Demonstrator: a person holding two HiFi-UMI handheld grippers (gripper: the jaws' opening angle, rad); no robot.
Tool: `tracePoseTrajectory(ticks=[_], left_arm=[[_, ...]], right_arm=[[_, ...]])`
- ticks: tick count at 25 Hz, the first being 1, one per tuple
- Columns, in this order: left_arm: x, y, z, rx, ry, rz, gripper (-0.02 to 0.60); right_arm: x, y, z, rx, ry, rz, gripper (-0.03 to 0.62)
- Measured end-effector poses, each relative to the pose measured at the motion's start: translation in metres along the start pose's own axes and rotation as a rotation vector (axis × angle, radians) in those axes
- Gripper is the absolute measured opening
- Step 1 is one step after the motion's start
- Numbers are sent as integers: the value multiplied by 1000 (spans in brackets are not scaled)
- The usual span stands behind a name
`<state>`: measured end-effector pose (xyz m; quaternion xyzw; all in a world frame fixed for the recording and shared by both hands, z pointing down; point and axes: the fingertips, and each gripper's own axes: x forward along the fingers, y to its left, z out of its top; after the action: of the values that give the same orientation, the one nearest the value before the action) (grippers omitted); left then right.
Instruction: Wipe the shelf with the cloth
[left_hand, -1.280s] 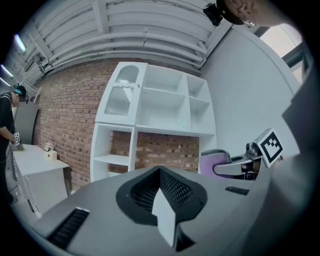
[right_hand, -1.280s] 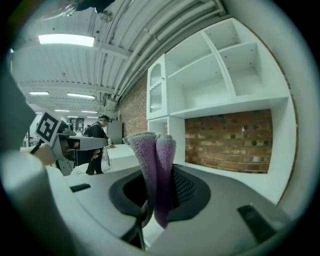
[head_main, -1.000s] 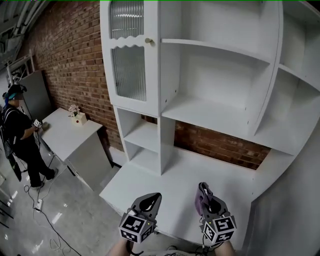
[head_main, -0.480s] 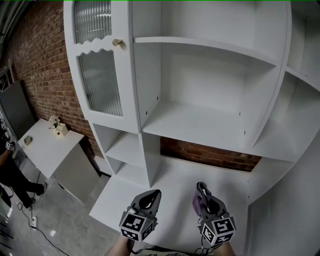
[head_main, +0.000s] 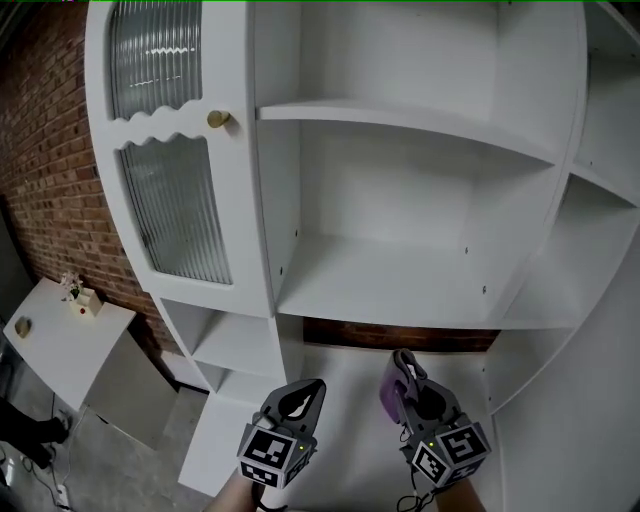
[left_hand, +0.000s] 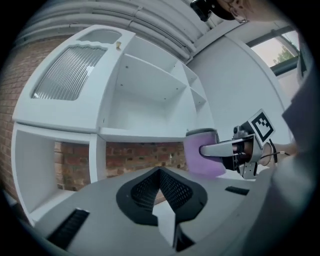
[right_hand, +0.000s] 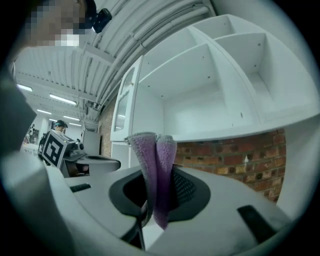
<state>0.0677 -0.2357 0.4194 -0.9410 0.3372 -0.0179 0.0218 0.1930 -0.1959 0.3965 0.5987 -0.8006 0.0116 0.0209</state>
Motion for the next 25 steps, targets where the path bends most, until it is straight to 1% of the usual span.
tracePoseTrajectory(ticks=[3,5,7,9,14,17,19,21,23,25], left_arm=[[1,12,22,47,-39,-13,12],[-1,20,34,74,-71,-17,12],[-4,28,43,94,-98,-23,12],[-6,35,49,100,-114,-35,12],[-12,53,64,83,-151,-67,12],[-12,61,73,125,-171,-82,14],[-12,70,78,138,-182,-69,14],[-13,81,80,117,-185,-50,12],[-14,89,79,115,-176,-42,14],[-14,90,76,160,-155,-52,14]], right_arm=[[17,9,30,-67,-14,3,77],[28,20,56,-95,-38,25,77],[41,30,85,-113,-62,51,77],[58,36,113,-135,-82,56,77],[113,41,171,-226,-109,28,77],[153,44,192,-293,-104,5,77],[179,43,205,-353,-112,-28,77],[203,42,220,-398,-134,-59,77],[225,41,238,-420,-161,-85,77],[244,38,255,-411,-176,-102,77]])
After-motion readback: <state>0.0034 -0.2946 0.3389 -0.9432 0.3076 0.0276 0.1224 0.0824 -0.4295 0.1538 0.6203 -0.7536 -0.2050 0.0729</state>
